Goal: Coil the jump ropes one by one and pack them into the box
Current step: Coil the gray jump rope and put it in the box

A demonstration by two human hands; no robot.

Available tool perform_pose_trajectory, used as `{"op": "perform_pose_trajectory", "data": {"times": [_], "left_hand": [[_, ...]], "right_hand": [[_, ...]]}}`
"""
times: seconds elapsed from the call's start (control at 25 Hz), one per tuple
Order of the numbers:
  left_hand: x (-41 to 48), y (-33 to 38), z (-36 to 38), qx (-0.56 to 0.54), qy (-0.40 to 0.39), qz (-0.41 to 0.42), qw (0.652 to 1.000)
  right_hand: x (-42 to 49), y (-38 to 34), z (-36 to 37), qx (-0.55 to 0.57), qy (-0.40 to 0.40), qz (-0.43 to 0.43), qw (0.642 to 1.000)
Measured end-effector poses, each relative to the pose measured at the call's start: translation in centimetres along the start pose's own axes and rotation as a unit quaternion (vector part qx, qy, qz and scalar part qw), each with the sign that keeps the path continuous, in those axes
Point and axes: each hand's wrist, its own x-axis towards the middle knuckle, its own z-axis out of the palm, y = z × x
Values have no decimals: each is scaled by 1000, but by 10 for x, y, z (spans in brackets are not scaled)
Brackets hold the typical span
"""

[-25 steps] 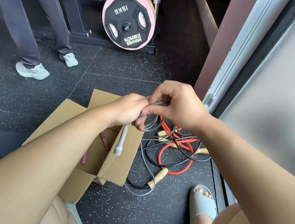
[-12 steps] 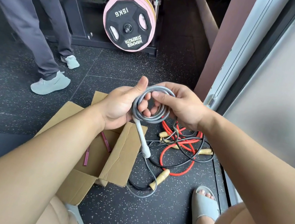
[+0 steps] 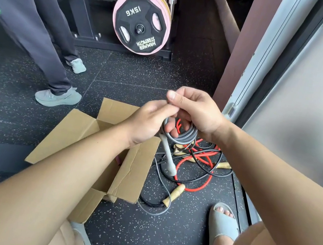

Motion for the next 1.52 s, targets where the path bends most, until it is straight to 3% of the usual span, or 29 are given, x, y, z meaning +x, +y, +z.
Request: {"op": "perform_pose_trajectory", "data": {"times": [0.16,0.24,0.56,0.8,0.96,1.12,1.28,1.4,1.52], "left_hand": [[-7,5,-5,-127,-87,-78,985],[-9,10,-9,-163,-103,-96,977],[-6,17,-26,-303,-51,-78,948],[-5,21,-35,-330,-41,-74,940],[-6,25,-40,-305,-19,-73,949],[-4,27,-32,-305,17,-60,950],[2,28,-26,-290,116,10,950],[11,21,-29,-178,183,57,965],[15,12,-28,-89,209,86,970]], "right_hand": [[-1,-5,6,-149,70,-18,986],[-2,-7,12,-171,84,-20,981],[1,10,-3,-184,108,-113,970],[-3,25,-15,-176,88,-75,978],[-1,33,-25,-258,140,-62,954],[2,29,-12,-327,151,2,933],[0,38,11,-481,67,6,874],[0,44,20,-527,-11,42,848],[-2,41,24,-564,-41,24,824]]}}
